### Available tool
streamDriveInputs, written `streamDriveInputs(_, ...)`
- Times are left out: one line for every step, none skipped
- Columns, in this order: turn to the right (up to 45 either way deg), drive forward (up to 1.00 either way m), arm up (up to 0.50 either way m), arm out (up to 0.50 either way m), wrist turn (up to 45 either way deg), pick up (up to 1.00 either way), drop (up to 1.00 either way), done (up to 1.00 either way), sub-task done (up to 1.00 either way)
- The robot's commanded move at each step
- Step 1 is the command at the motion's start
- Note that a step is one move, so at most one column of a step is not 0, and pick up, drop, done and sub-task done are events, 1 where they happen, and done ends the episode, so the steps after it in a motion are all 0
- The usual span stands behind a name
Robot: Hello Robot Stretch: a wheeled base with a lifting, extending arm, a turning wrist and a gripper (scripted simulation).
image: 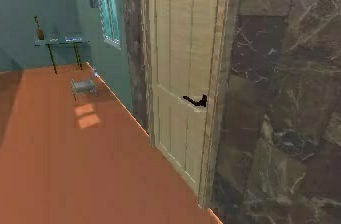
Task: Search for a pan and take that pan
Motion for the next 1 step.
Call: streamDriveInputs(-27.0,0.0,0.0,0.0,0.0,0.0,0.0,0.0,0.0)
